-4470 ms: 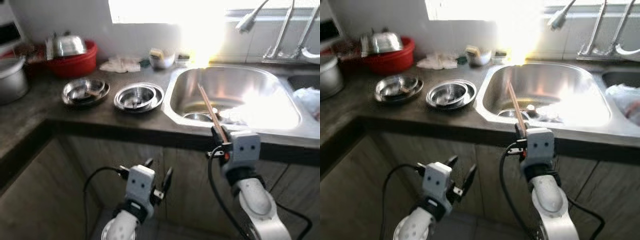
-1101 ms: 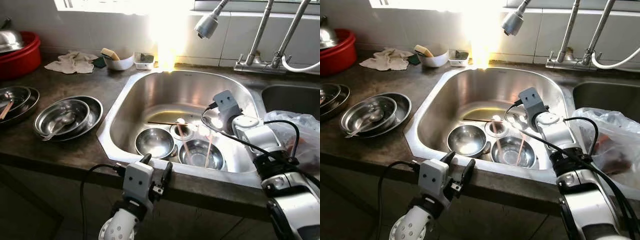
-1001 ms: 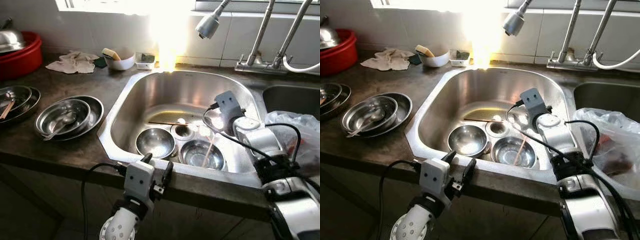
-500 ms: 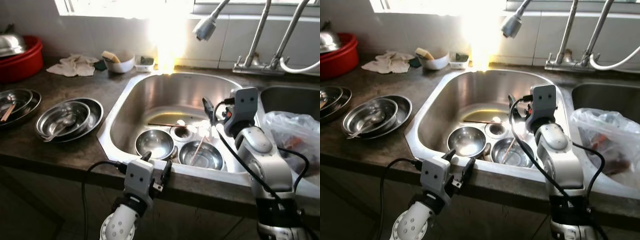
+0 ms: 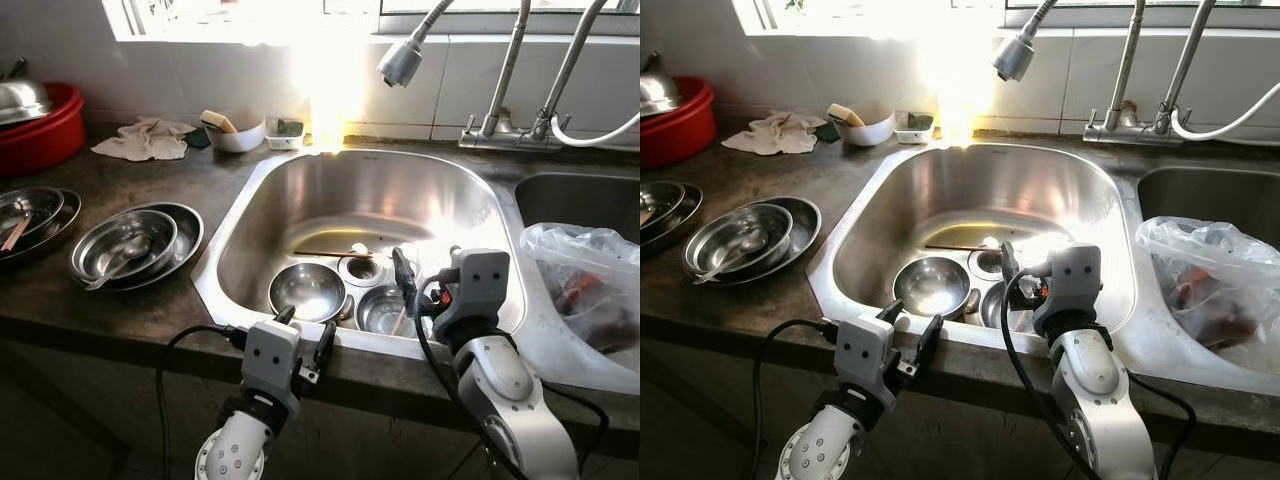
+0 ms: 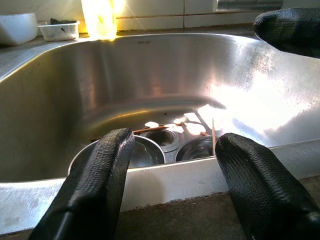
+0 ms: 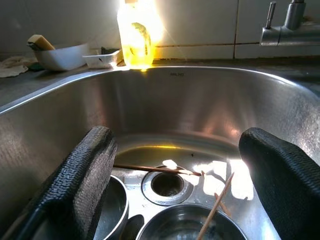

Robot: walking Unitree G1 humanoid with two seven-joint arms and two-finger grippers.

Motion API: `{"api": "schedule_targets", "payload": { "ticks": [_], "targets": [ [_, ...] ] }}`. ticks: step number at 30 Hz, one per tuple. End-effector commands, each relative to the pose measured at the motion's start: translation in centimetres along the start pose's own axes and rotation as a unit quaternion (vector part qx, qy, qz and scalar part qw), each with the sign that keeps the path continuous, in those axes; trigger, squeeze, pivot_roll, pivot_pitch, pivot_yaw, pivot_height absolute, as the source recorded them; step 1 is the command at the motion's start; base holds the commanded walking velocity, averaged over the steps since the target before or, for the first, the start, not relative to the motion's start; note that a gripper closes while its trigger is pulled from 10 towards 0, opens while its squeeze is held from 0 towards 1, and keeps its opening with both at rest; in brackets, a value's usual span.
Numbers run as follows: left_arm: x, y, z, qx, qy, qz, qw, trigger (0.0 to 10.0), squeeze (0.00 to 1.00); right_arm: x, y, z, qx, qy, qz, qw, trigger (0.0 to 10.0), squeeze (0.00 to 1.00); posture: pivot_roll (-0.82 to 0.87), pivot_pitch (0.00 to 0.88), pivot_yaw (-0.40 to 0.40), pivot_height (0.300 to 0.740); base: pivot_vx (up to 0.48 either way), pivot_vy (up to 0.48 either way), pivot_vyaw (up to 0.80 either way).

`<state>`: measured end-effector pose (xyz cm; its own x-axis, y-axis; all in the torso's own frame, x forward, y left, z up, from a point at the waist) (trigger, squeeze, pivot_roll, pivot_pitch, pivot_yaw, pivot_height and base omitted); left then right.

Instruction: Kitchen organization

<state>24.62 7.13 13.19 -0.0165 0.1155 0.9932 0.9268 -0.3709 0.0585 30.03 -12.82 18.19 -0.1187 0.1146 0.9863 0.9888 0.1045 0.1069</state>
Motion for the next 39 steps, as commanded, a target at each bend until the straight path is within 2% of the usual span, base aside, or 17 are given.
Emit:
{"api": "schedule_targets", "payload": {
  "ticks": [1,16,24,39],
  "targets": [
    [-1.4,-0.3,0.5,0.010,0.002,0.032,0.999,10.0,0.00,0.7,-0.3,0.0,-0.008,0.000,-0.015,1.000,10.0,0.00,0.01,0.057,0.027,0.740,-0.289,0.000,0.00],
    [-1.6,-0.5,0.3,0.007,0.004,0.038,0.999,10.0,0.00,1.1,0.0,1.0,0.006,0.007,-0.022,1.000,10.0,0.00,0.01,0.062,0.019,0.740,-0.287,0.000,0.00],
    [-1.7,-0.6,0.2,0.008,0.002,0.040,0.999,10.0,0.00,1.3,0.0,1.1,0.011,-0.002,-0.028,1.000,10.0,0.00,0.01,0.063,0.016,0.740,0.000,0.000,0.00],
    [-1.9,-0.6,0.2,0.009,-0.003,0.044,0.999,10.0,0.00,1.3,0.3,1.3,0.016,-0.004,-0.025,1.000,10.0,0.00,0.01,0.047,0.012,0.740,0.000,0.000,0.80]
  ]
}}
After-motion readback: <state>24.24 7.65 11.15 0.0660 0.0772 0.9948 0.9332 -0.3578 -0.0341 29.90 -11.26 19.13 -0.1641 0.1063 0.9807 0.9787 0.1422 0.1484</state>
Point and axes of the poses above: a point about 5 cm out from each wrist's last joint towards the gripper, its own y axis pointing out of the wrist towards the gripper, its own x axis along the axis of the wrist's last joint, z = x × y, the point moved 4 cm from there along y, pointing out of the wrist towards the gripper, and after that the axes turned 10 degrees about -y, right-handed, at the moved point
